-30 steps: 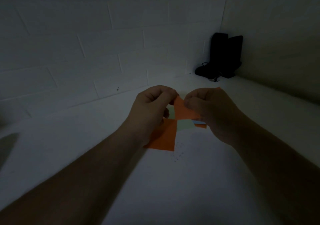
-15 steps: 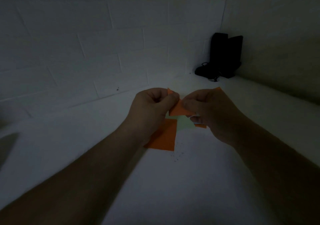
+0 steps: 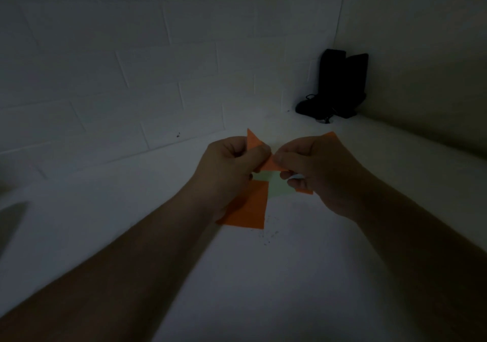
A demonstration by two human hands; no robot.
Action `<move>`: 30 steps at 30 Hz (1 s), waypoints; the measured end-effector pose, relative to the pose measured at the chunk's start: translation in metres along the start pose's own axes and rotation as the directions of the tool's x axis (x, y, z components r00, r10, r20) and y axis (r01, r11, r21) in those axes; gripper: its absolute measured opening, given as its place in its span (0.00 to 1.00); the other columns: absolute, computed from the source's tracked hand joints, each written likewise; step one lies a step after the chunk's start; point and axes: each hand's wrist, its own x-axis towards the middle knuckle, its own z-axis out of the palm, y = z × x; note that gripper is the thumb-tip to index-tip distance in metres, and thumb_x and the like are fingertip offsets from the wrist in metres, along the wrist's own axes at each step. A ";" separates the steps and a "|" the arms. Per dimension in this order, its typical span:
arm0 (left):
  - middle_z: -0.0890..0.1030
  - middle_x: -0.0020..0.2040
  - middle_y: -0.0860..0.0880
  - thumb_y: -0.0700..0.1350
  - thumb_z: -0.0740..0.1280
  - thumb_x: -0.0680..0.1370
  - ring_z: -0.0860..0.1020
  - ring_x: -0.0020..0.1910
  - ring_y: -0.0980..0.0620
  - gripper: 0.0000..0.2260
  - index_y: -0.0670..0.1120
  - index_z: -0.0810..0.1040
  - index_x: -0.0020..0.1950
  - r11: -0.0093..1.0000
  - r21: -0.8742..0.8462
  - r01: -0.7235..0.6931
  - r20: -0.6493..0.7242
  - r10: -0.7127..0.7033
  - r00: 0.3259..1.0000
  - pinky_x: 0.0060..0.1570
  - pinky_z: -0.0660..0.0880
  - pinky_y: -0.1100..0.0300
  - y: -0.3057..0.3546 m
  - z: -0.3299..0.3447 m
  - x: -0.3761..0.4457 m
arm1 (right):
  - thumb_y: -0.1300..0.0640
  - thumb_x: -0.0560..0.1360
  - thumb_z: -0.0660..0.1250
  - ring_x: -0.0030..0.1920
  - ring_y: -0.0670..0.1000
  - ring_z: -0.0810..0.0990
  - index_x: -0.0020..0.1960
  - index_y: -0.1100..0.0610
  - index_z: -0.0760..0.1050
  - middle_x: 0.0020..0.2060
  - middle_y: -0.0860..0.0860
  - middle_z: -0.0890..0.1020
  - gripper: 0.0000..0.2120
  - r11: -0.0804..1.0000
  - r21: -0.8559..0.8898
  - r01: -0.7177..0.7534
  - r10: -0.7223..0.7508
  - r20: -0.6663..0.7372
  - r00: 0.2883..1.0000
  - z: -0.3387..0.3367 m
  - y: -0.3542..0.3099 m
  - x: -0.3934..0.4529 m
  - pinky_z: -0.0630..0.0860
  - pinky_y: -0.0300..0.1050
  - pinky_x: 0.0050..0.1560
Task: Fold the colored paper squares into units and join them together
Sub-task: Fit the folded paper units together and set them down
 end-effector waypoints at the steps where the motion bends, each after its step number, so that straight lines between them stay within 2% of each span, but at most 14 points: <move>1: 0.80 0.29 0.51 0.39 0.67 0.82 0.75 0.25 0.60 0.10 0.38 0.81 0.42 1.000 -0.011 0.002 0.001 -0.002 1.000 0.29 0.72 0.69 0.000 0.000 0.000 | 0.57 0.77 0.71 0.38 0.46 0.84 0.41 0.50 0.83 0.34 0.49 0.85 0.06 0.999 -0.030 0.016 -0.016 0.005 1.000 0.000 0.000 0.000 0.83 0.41 0.41; 3: 0.79 0.27 0.53 0.38 0.67 0.82 0.74 0.24 0.60 0.12 0.40 0.80 0.39 1.000 -0.002 0.001 0.005 -0.001 1.000 0.28 0.71 0.69 0.001 0.001 -0.001 | 0.58 0.77 0.71 0.36 0.44 0.83 0.42 0.52 0.83 0.33 0.49 0.84 0.06 0.997 -0.060 0.039 -0.038 0.018 0.999 0.001 0.000 -0.001 0.80 0.37 0.39; 6: 0.78 0.28 0.51 0.38 0.67 0.82 0.74 0.24 0.59 0.11 0.39 0.80 0.39 1.000 -0.025 -0.003 -0.006 0.003 1.000 0.28 0.71 0.67 0.001 0.001 -0.002 | 0.58 0.78 0.70 0.40 0.47 0.85 0.42 0.51 0.83 0.36 0.49 0.85 0.06 0.999 -0.046 0.018 -0.017 0.010 1.000 0.000 0.001 0.000 0.83 0.40 0.43; 10: 0.81 0.37 0.39 0.42 0.70 0.81 0.76 0.31 0.51 0.12 0.33 0.81 0.46 0.999 -0.041 0.011 -0.063 -0.014 0.998 0.36 0.74 0.59 -0.001 -0.003 0.002 | 0.57 0.77 0.72 0.42 0.51 0.85 0.43 0.51 0.83 0.36 0.52 0.85 0.05 0.998 -0.048 -0.031 0.032 0.018 0.999 -0.001 0.000 0.000 0.84 0.49 0.47; 13: 0.82 0.43 0.31 0.44 0.72 0.80 0.78 0.37 0.45 0.12 0.34 0.82 0.46 1.000 -0.006 -0.011 -0.056 0.011 0.998 0.43 0.78 0.51 -0.006 -0.005 0.005 | 0.58 0.78 0.70 0.40 0.49 0.85 0.43 0.54 0.83 0.36 0.52 0.85 0.06 0.997 -0.069 -0.025 0.026 0.018 0.999 -0.002 0.000 0.000 0.83 0.50 0.48; 17: 0.83 0.41 0.34 0.46 0.73 0.79 0.79 0.35 0.47 0.11 0.38 0.84 0.43 0.996 0.061 -0.060 -0.080 0.065 0.995 0.43 0.80 0.51 -0.010 -0.009 0.011 | 0.58 0.80 0.68 0.39 0.47 0.84 0.45 0.55 0.82 0.38 0.51 0.86 0.06 0.998 -0.036 -0.059 0.061 0.067 0.996 -0.006 -0.001 -0.001 0.83 0.46 0.46; 21: 0.83 0.42 0.34 0.46 0.73 0.79 0.80 0.37 0.44 0.12 0.36 0.83 0.44 0.998 0.039 -0.051 -0.075 0.054 0.996 0.48 0.82 0.44 -0.012 -0.010 0.011 | 0.59 0.81 0.66 0.37 0.47 0.82 0.43 0.59 0.81 0.33 0.50 0.84 0.10 0.999 -0.029 -0.032 0.034 0.072 0.997 -0.007 0.001 -0.002 0.79 0.39 0.36; 25: 0.81 0.35 0.43 0.47 0.74 0.79 0.78 0.35 0.50 0.12 0.39 0.83 0.41 0.998 0.032 -0.055 -0.089 0.057 0.994 0.44 0.80 0.52 -0.014 -0.008 0.012 | 0.58 0.82 0.64 0.38 0.48 0.83 0.42 0.59 0.79 0.34 0.51 0.83 0.11 0.997 -0.074 -0.038 0.041 0.034 0.999 -0.008 0.000 -0.001 0.81 0.43 0.41; 28: 0.85 0.40 0.42 0.43 0.76 0.76 0.81 0.38 0.51 0.06 0.43 0.85 0.50 0.997 0.025 -0.080 -0.107 0.082 0.991 0.46 0.82 0.54 -0.013 -0.008 0.012 | 0.59 0.82 0.64 0.37 0.47 0.83 0.41 0.59 0.78 0.33 0.51 0.82 0.11 0.996 -0.085 -0.021 0.016 -0.064 0.998 -0.012 0.000 0.000 0.82 0.44 0.43; 30: 0.86 0.39 0.46 0.40 0.77 0.75 0.82 0.38 0.52 0.06 0.46 0.85 0.50 0.989 0.066 -0.129 -0.098 0.135 0.986 0.44 0.81 0.56 -0.015 -0.010 0.013 | 0.59 0.82 0.64 0.34 0.45 0.82 0.43 0.58 0.78 0.32 0.49 0.82 0.10 0.997 -0.070 -0.040 0.034 -0.083 0.996 -0.014 -0.002 0.000 0.81 0.41 0.39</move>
